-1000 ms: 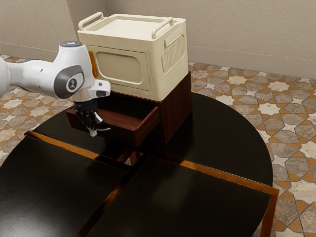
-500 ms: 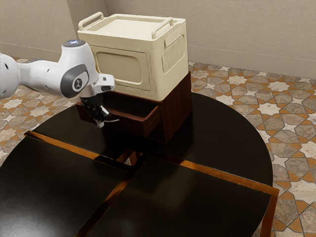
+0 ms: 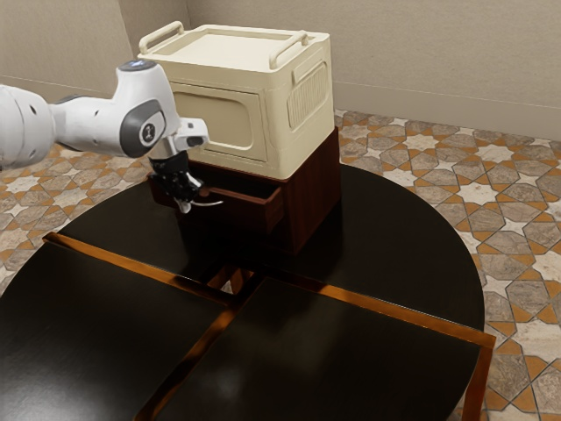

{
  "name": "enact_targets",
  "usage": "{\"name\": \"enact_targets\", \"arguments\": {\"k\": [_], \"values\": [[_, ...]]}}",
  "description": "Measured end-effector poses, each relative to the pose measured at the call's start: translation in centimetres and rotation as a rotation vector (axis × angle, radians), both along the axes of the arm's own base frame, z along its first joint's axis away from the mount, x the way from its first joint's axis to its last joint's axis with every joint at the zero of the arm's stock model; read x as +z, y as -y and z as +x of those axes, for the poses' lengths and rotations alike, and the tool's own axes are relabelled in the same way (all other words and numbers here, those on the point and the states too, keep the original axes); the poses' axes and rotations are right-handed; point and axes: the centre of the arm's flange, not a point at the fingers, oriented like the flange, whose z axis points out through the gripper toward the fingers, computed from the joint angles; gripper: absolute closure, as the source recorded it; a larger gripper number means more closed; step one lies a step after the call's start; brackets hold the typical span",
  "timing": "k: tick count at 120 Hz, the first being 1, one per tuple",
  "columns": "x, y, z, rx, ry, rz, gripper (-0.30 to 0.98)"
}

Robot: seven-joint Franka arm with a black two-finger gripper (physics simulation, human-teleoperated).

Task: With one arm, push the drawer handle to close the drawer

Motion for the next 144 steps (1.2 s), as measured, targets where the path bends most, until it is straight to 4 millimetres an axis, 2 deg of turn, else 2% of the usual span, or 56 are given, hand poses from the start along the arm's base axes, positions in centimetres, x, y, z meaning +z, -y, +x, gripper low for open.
{"name": "enact_targets", "arguments": {"k": [28, 52, 66, 88, 118, 144], "values": [[-0.9, -0.9, 2.1, 0.027, -0.014, 0.0, 0.79], [-0.7, -1.3, 3.0, 0.041, -0.009, 0.001, 0.79], [-0.8, -0.6, 4.3, 0.032, -0.006, 0.002, 0.79], [-0.3, 0.2, 5.3, 0.023, -0.008, 0.003, 0.79], [-0.1, -1.6, 6.4, -0.204, -0.037, 0.038, 0.79], [-0.9, 0.1, 6.3, -0.216, -0.089, 0.037, 0.79]]}}
